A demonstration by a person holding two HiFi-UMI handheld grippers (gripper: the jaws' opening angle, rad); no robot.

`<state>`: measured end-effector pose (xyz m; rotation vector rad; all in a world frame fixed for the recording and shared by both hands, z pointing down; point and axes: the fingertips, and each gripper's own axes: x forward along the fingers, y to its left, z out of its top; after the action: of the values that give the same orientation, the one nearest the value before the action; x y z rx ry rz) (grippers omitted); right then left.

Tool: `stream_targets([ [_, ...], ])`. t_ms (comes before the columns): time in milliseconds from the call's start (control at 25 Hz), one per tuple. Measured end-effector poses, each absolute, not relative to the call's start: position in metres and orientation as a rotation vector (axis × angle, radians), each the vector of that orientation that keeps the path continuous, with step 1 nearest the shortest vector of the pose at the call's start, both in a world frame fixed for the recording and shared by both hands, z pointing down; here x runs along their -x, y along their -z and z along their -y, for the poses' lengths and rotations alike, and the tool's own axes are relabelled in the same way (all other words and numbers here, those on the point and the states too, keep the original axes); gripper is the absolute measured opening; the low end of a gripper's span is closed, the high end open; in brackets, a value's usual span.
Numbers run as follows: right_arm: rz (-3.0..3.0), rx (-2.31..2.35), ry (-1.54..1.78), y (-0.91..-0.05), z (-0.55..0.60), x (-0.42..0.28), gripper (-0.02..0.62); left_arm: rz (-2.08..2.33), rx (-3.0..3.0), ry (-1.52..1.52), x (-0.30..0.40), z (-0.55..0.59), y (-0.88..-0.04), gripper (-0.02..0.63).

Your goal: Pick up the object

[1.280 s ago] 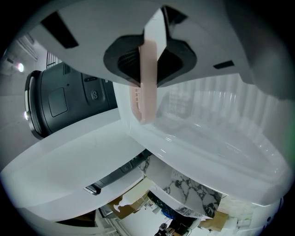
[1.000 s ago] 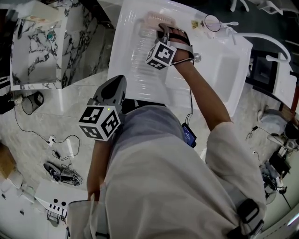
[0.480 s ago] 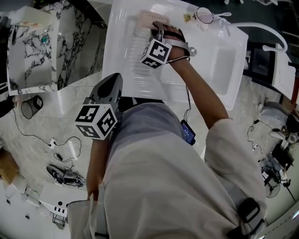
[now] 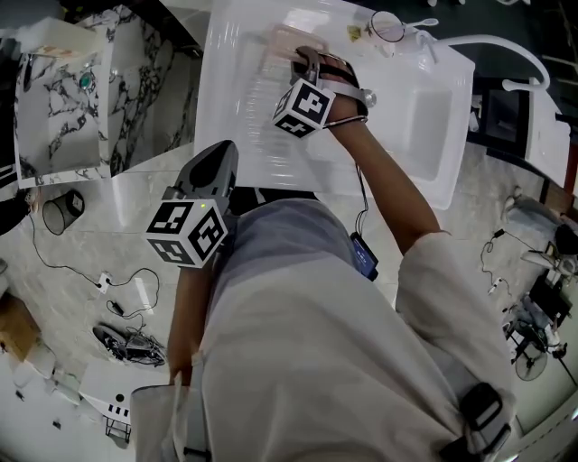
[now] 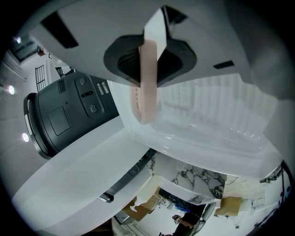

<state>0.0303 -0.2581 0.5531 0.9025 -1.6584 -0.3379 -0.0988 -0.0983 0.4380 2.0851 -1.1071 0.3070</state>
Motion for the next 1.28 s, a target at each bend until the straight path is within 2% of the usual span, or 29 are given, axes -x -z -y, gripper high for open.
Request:
stream_targets([
  [1280,1.769,-1.034,0.017,-0.535,0.194,-0.068,0.072,1.082,-2.123,-0.294,0.066,0.096,-0.436,0.000],
])
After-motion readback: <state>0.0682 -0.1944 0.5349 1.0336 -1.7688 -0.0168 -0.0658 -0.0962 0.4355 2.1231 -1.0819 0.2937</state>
